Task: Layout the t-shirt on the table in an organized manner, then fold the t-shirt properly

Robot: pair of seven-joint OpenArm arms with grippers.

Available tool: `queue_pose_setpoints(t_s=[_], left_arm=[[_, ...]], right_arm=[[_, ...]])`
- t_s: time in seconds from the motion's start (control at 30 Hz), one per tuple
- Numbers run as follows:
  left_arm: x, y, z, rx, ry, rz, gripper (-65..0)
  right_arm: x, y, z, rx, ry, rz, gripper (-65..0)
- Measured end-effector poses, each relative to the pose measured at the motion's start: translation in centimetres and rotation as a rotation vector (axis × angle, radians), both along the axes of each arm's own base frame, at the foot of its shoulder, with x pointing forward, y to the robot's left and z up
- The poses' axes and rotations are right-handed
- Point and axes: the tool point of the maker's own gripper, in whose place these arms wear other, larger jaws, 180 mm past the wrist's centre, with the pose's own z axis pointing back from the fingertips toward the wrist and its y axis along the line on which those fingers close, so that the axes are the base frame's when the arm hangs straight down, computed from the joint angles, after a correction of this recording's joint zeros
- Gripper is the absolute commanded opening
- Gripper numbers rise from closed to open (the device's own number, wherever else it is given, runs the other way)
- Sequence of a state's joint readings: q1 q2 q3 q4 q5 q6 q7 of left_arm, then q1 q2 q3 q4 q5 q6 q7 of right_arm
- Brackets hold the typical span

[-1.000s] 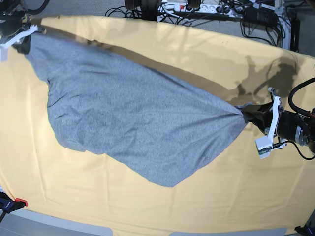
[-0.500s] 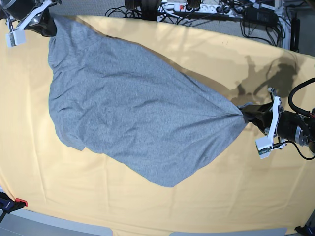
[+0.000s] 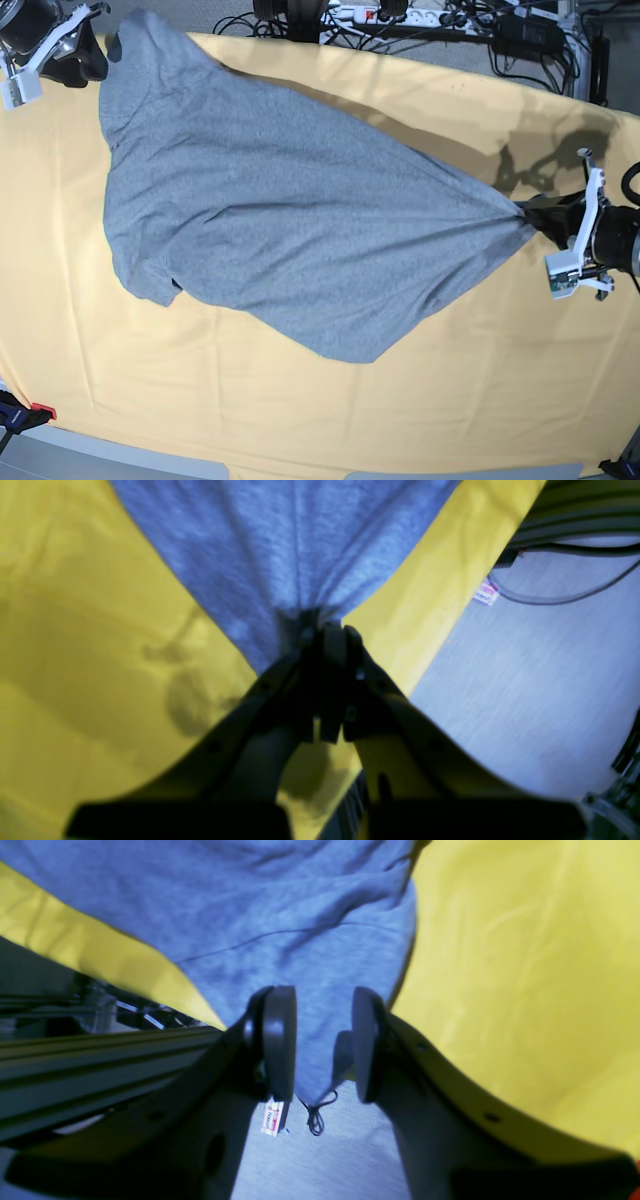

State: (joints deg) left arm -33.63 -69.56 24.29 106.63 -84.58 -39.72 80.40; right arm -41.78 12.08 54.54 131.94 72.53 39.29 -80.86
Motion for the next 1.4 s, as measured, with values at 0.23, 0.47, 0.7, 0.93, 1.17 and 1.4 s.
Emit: queue_pose_setpoints(t_s=[0.23, 0.47, 0.7, 0.93, 1.17, 1.4], left_arm=[[-5.7, 0.3, -3.6, 0.045, 0.179, -0.047, -65.0], [-9.4, 1.9, -5.1, 0.100, 0.303, -0.042, -65.0], [-9.5, 4.4, -4.1, 0.186, 0.304, -0.001, -65.0], [-12.3, 5.5, -4.9, 0.220, 0.414, 0.006, -58.8], [-12.1, 6.2, -5.1, 0.260, 0.399, 0.013, -22.8], [-12.0, 6.5, -5.2, 0.277, 0.389, 0.012, -22.8]], right_arm=[[2.1, 0.2, 2.0, 0.029, -0.148, -0.001, -43.4], [3.8, 0.3, 3.1, 0.038, -0.231, -0.004, -43.4], [5.4, 0.2, 4.1, 0.035, -0.297, -0.004, -43.4], [5.7, 0.3, 4.3, 0.037, -0.309, -0.005, -43.4], [8.0, -0.2, 5.1, -0.005, -0.387, -0.022, -30.7], [11.3, 1.5, 1.4, 0.104, -0.340, -0.006, -30.7]])
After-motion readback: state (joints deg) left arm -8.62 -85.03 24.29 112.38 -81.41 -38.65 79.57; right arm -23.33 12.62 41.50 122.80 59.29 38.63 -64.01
